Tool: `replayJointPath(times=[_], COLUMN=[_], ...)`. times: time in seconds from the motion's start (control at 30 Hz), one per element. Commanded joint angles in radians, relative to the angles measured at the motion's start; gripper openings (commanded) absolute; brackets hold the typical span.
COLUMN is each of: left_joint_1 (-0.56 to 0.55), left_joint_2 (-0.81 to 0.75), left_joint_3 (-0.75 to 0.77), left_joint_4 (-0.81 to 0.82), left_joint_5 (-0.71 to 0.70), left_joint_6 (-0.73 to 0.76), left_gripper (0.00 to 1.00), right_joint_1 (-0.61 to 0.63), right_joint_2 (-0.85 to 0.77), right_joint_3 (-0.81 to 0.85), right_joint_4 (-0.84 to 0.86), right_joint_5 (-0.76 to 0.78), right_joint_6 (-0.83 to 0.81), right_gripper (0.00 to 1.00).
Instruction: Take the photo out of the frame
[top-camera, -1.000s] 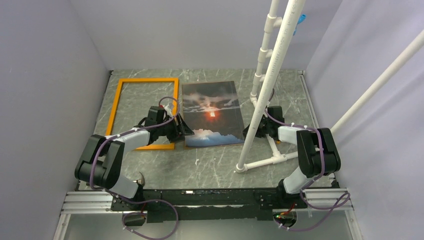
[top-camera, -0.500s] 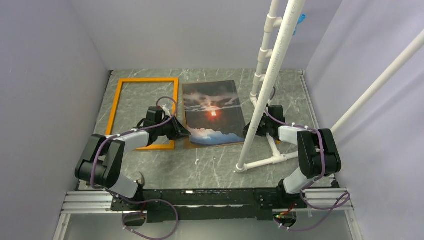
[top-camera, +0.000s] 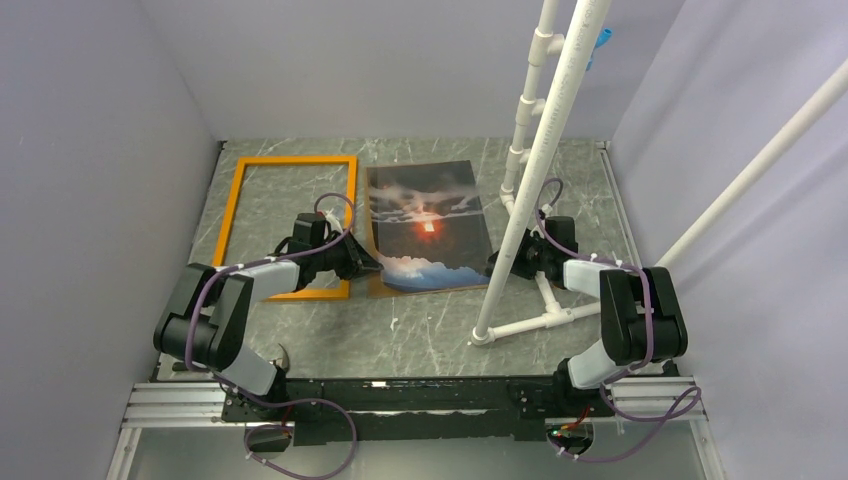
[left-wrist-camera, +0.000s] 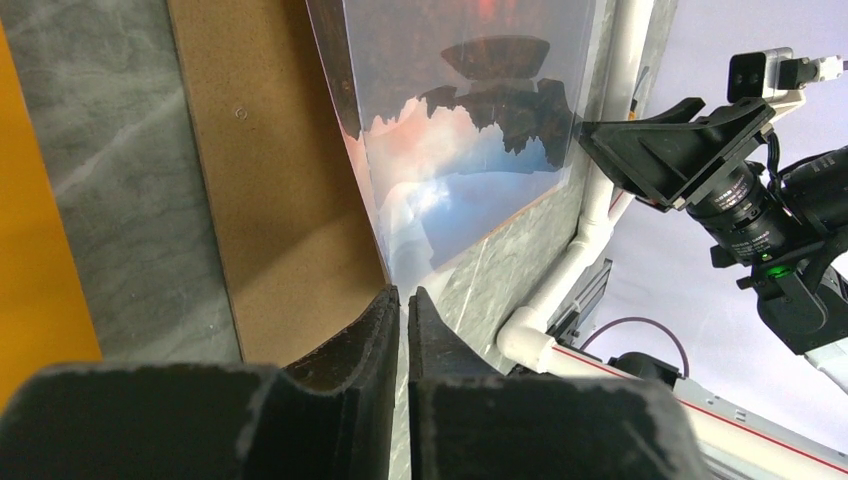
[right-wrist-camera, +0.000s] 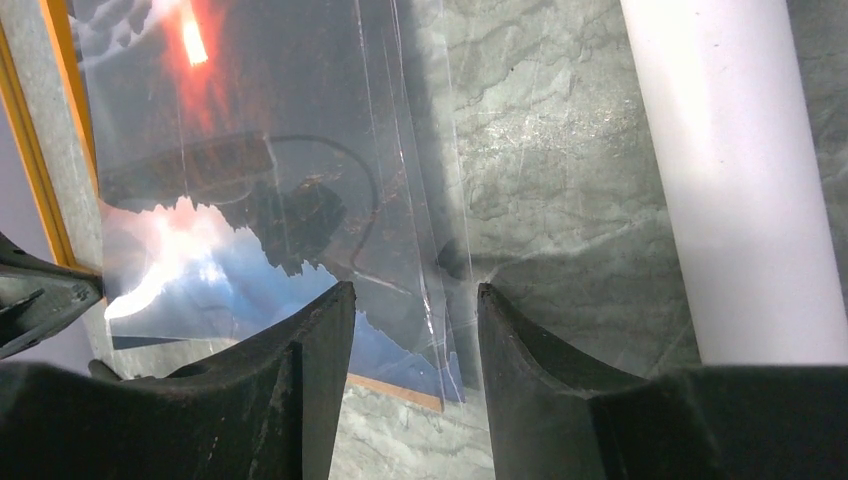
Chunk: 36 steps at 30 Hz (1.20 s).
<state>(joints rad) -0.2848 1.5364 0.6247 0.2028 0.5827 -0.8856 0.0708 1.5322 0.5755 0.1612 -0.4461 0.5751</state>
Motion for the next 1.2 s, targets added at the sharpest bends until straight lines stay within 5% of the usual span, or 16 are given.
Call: replayJointPath(times=[0.0,0.3,0.67,0.87,1.17], left_joint_1=[-0.006,-0.001,0.001,0.002,0.005], left_joint_2=[0.005,0.047,0.114,0.058,0.020], left_joint_3=[-0.002,-0.019,-0.030,-0.059,-0.069], left_joint_4=[0.065,0.117,0.220,0.142,0.140], left_joint_5=[0.050,0.023,0.026,-0.017,-0.006], left_joint_6=[-0.011,-0.038,-0.109,-0.047,-0.033], left_gripper=[0.21,0.44,0.58,0.66,0.67], right_joint_1=[0.005,0.006,0.005,0.006,0.007], right_joint_2=[-0.012,0.000,-0.001,0.013,0.022], right_joint_3=[-0.014,0.041,0.035,0.037,0.045], right_joint_4=[-0.086,-0.130,-0.126,-0.115,-0.123], right_joint_5=[0.016,0.090,0.101,0.090,0.097], right_joint_6=[-0.026,-0.056,-0.064,-0.064,-0.069], right_gripper=[0.51,0.50,0.47,0.46,0.44])
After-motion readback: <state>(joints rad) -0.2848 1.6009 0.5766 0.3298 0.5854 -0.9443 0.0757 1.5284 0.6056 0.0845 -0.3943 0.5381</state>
